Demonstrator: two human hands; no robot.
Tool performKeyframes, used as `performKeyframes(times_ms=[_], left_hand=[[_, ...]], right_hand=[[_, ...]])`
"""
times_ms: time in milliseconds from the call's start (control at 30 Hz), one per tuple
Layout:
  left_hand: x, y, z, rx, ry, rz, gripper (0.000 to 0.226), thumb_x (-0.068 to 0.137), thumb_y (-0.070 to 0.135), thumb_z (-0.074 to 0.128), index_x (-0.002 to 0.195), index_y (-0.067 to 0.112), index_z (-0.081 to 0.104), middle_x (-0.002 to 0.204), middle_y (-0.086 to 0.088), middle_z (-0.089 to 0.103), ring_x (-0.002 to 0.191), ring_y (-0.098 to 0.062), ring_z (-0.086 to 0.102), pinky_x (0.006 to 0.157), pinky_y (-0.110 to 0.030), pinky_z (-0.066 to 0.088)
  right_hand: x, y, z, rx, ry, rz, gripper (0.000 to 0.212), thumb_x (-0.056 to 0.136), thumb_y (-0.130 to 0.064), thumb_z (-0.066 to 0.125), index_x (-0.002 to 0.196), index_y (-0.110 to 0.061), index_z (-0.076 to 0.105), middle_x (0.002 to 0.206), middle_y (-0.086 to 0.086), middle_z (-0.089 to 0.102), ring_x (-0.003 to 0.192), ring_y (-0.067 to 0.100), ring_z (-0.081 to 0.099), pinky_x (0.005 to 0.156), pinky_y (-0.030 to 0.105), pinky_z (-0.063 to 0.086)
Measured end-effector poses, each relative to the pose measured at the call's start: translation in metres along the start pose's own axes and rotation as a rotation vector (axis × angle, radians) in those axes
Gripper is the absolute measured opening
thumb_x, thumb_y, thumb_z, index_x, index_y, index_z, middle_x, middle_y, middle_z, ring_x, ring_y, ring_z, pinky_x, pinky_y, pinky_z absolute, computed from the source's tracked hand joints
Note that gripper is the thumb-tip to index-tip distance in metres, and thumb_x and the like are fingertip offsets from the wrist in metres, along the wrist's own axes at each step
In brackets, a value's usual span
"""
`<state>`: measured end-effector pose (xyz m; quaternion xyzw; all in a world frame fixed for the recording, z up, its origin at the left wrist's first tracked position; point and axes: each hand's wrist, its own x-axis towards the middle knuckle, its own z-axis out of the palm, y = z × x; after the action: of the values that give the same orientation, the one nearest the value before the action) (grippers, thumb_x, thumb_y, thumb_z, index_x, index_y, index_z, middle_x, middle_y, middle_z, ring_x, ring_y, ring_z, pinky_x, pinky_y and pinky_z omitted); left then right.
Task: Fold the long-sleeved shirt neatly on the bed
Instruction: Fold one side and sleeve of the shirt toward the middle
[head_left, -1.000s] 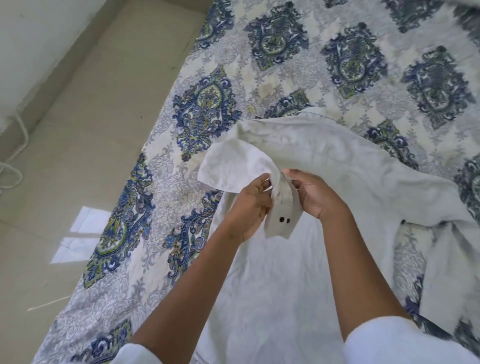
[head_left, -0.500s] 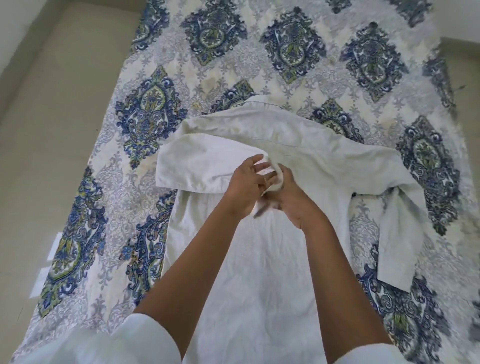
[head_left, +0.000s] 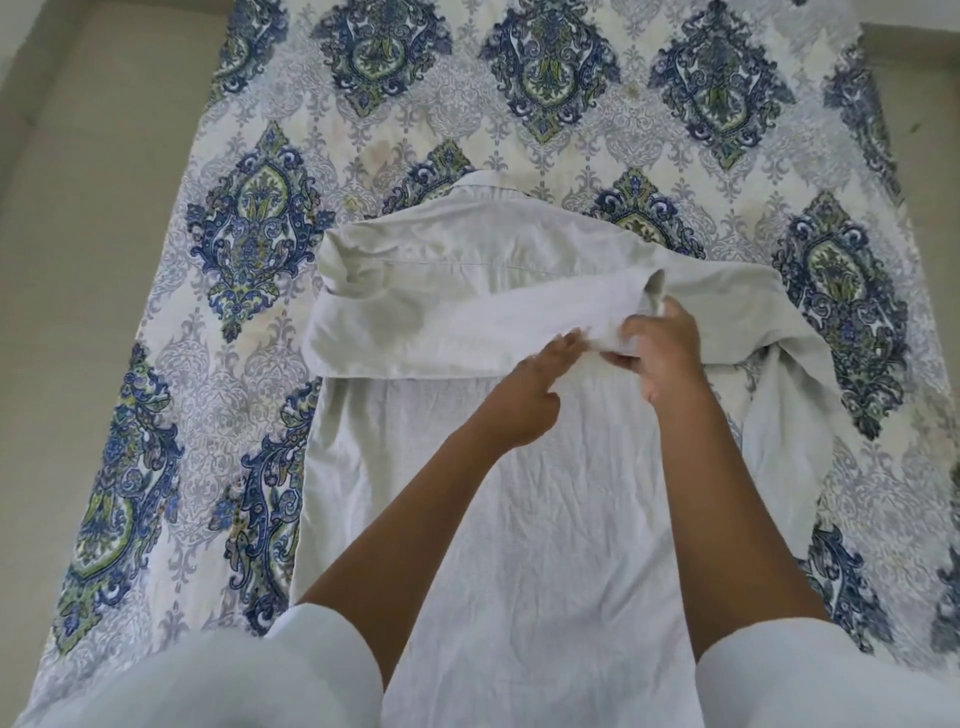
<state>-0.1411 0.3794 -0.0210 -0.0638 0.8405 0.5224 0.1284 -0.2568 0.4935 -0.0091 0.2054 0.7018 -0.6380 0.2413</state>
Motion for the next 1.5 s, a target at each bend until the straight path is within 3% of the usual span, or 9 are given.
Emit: performKeyframes(times_ms=[167, 300, 433, 667, 867, 967, 1133, 1267, 1500], left_hand=[[-0.009, -0.04, -0.014, 0.035, 0.384, -0.139, 0.06, 0.087, -0.007, 0.042, 0.141, 0.019, 0.04, 0.15, 0.003, 0.035, 0.139, -0.008, 0.029, 0.114, -0.022, 0.023], [-0.006, -0.083, -0.029, 0.3, 0.196, -0.218, 0.059, 0.089, -0.001, 0.046, 0.144, 0.015, 0.033, 0.154, 0.002, 0.026, 0.143, -0.01, 0.019, 0.115, -0.025, 0.018], [0.003, -0.106, -0.033, 0.454, 0.055, -0.285, 0.063, 0.091, 0.006, 0.045, 0.149, 0.014, 0.021, 0.158, 0.002, 0.013, 0.145, -0.011, 0.009, 0.118, -0.032, 0.014], [0.017, -0.121, -0.032, 0.591, -0.041, -0.329, 0.063, 0.092, 0.01, 0.044, 0.149, 0.012, 0.018, 0.158, -0.002, 0.01, 0.146, -0.014, 0.009, 0.118, -0.036, 0.014], [-0.006, -0.115, -0.047, 0.513, 0.376, -0.187, 0.043, 0.083, -0.004, 0.047, 0.125, -0.001, 0.055, 0.131, -0.016, 0.056, 0.121, -0.032, 0.052, 0.1, -0.041, 0.042], [-0.027, -0.13, -0.067, 0.676, 0.554, -0.244, 0.042, 0.071, -0.006, 0.058, 0.113, -0.005, 0.06, 0.111, -0.023, 0.06, 0.101, -0.043, 0.055, 0.082, -0.048, 0.049], [-0.056, -0.155, -0.086, 0.778, 0.42, -0.645, 0.045, 0.076, 0.013, 0.064, 0.117, 0.0, 0.05, 0.12, -0.02, 0.047, 0.11, -0.038, 0.044, 0.085, -0.048, 0.042], [-0.057, -0.172, -0.087, 0.898, 0.367, -0.643, 0.036, 0.077, 0.022, 0.064, 0.107, 0.005, 0.054, 0.108, -0.015, 0.054, 0.102, -0.035, 0.052, 0.078, -0.043, 0.046], [-0.074, -0.196, -0.092, 0.953, 0.466, -0.536, 0.032, 0.059, 0.005, 0.063, 0.09, 0.006, 0.059, 0.084, -0.012, 0.058, 0.071, -0.031, 0.059, 0.047, -0.031, 0.046]], right_hand=[[0.045, -0.005, -0.051, -0.318, 0.418, -0.196, 0.02, 0.072, -0.005, 0.038, 0.079, -0.02, 0.048, 0.093, 0.006, 0.055, 0.09, 0.035, 0.06, 0.067, 0.047, 0.056], [0.082, 0.018, -0.062, -0.512, 0.351, -0.159, 0.016, 0.078, -0.002, 0.045, 0.07, -0.016, 0.044, 0.082, 0.008, 0.05, 0.085, 0.032, 0.056, 0.083, 0.057, 0.05], [0.079, 0.027, -0.052, -0.615, 0.297, -0.094, 0.025, 0.082, 0.0, 0.05, 0.107, -0.003, 0.052, 0.109, 0.019, 0.056, 0.107, 0.036, 0.055, 0.087, 0.04, 0.045], [0.081, 0.04, -0.042, -0.992, 0.23, -0.085, 0.083, 0.089, -0.026, 0.055, 0.149, -0.014, 0.0, 0.156, 0.011, 0.008, 0.141, 0.032, 0.014, 0.111, 0.049, 0.021], [0.069, 0.044, -0.023, -1.213, 0.12, -0.387, 0.064, 0.089, -0.032, 0.05, 0.146, -0.019, 0.024, 0.156, 0.001, 0.02, 0.146, 0.017, 0.008, 0.114, 0.052, -0.001], [0.055, 0.05, 0.003, -1.156, 0.058, -0.388, 0.054, 0.09, -0.027, 0.049, 0.142, -0.017, 0.036, 0.15, 0.004, 0.033, 0.144, 0.017, 0.016, 0.116, 0.047, 0.001], [0.025, 0.071, 0.073, -1.044, -0.039, -0.466, 0.037, 0.088, -0.02, 0.051, 0.124, -0.011, 0.056, 0.128, 0.01, 0.057, 0.124, 0.026, 0.044, 0.107, 0.04, 0.027], [0.008, 0.093, 0.155, -0.883, -0.322, -0.387, 0.025, 0.087, -0.014, 0.051, 0.108, -0.008, 0.064, 0.115, 0.009, 0.065, 0.109, 0.026, 0.058, 0.092, 0.032, 0.046], [0.032, 0.081, 0.246, -1.0, -0.31, -0.504, 0.045, 0.092, -0.013, 0.047, 0.136, -0.012, 0.042, 0.141, 0.012, 0.038, 0.123, 0.03, 0.048, 0.098, 0.035, 0.038]])
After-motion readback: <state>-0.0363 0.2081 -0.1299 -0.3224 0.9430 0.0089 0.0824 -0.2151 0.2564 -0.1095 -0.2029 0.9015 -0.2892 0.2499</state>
